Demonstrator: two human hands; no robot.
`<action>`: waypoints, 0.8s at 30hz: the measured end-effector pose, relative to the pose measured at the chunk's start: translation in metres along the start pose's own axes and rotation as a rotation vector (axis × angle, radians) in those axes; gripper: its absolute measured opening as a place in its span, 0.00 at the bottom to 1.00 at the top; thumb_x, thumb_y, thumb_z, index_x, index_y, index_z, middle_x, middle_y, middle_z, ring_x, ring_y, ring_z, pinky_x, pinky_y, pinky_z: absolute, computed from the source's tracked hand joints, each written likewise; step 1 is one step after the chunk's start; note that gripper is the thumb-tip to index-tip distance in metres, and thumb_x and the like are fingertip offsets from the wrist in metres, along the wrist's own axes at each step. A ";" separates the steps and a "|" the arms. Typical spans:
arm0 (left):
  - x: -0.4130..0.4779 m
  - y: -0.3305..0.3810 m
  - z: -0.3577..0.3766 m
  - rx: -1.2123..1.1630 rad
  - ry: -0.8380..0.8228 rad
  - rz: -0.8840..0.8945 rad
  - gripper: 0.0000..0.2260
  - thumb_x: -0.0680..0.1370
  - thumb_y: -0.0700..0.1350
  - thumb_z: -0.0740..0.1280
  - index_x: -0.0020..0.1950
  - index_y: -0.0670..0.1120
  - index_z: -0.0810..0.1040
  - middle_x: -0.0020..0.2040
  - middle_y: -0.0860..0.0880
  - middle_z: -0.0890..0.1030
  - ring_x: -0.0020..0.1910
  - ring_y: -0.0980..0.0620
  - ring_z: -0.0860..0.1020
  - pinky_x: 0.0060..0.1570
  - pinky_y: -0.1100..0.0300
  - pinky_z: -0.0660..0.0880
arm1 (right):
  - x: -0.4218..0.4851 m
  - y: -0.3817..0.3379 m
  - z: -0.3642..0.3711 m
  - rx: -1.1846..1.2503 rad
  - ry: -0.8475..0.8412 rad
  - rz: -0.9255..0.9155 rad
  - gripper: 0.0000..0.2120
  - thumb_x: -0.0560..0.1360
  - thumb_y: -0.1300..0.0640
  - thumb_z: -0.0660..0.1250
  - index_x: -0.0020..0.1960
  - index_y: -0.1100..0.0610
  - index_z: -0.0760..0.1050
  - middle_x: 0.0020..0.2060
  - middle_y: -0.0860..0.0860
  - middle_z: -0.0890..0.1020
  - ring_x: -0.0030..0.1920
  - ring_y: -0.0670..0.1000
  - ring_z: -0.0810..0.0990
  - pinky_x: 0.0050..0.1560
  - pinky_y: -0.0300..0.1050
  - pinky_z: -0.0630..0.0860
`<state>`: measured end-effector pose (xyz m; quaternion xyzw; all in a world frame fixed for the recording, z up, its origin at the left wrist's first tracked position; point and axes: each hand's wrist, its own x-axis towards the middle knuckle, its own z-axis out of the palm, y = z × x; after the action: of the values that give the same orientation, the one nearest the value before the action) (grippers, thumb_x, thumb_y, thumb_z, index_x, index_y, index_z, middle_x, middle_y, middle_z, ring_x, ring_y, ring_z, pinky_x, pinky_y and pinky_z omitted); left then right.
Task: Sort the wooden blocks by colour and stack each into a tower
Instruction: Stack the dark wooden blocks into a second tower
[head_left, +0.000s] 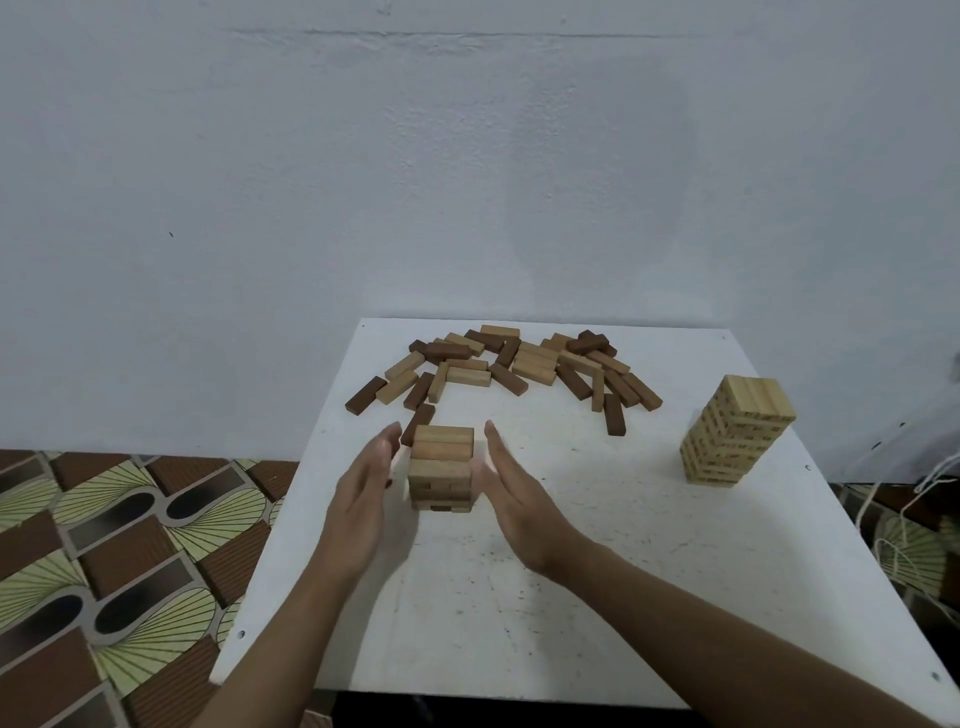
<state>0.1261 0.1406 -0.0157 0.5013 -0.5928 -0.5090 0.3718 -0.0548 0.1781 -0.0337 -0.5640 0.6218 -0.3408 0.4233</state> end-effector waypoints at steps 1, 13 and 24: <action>0.004 -0.001 -0.001 -0.023 0.072 0.040 0.24 0.82 0.66 0.55 0.71 0.57 0.75 0.70 0.58 0.77 0.71 0.57 0.73 0.71 0.52 0.67 | 0.001 0.000 -0.004 -0.008 0.052 -0.006 0.33 0.80 0.33 0.45 0.81 0.44 0.45 0.81 0.46 0.55 0.79 0.51 0.56 0.78 0.53 0.52; 0.083 0.056 0.040 0.651 -0.234 0.366 0.04 0.82 0.48 0.66 0.55 0.55 0.79 0.53 0.59 0.81 0.54 0.59 0.78 0.53 0.61 0.75 | 0.032 0.043 -0.095 -0.632 0.396 -0.128 0.13 0.80 0.54 0.65 0.62 0.57 0.77 0.57 0.52 0.80 0.57 0.52 0.77 0.57 0.45 0.75; 0.165 0.047 0.105 1.413 -0.623 0.318 0.19 0.84 0.47 0.55 0.76 0.51 0.65 0.77 0.54 0.66 0.77 0.51 0.61 0.72 0.36 0.59 | 0.072 0.060 -0.133 -0.860 0.188 -0.022 0.24 0.81 0.56 0.56 0.76 0.62 0.62 0.75 0.54 0.65 0.77 0.56 0.59 0.76 0.53 0.59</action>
<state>-0.0201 0.0035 -0.0023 0.3623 -0.9173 -0.0696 -0.1499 -0.2011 0.1071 -0.0438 -0.6620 0.7368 -0.1054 0.0876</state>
